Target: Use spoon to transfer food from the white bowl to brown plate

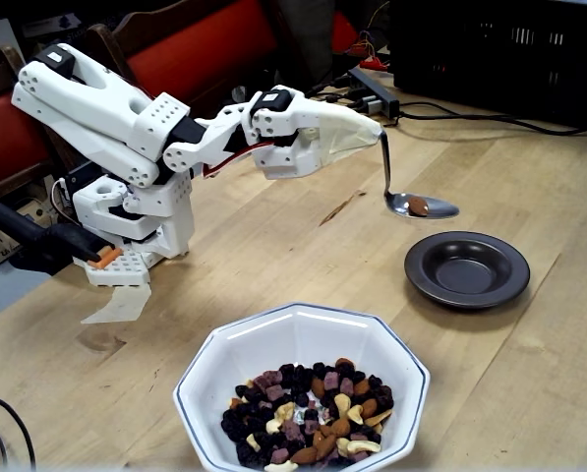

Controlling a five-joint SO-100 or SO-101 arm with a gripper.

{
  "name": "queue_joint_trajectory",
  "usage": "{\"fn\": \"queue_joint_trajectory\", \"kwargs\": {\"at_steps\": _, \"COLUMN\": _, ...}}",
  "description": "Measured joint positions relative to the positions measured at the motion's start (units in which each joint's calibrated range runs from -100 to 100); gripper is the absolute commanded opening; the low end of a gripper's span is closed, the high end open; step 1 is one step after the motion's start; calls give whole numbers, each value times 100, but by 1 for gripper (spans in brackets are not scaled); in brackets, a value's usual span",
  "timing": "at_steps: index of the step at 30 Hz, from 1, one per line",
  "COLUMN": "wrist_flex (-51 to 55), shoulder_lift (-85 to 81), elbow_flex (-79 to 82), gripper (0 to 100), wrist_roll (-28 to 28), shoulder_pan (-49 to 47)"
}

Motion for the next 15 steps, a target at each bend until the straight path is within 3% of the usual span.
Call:
{"fn": "queue_joint_trajectory", "kwargs": {"at_steps": 9, "wrist_flex": 64, "shoulder_lift": 0, "elbow_flex": 0, "gripper": 2, "wrist_roll": 0, "shoulder_pan": -358}}
{"fn": "queue_joint_trajectory", "kwargs": {"at_steps": 15, "wrist_flex": 795, "shoulder_lift": -52, "elbow_flex": 0, "gripper": 2, "wrist_roll": 0, "shoulder_pan": -562}}
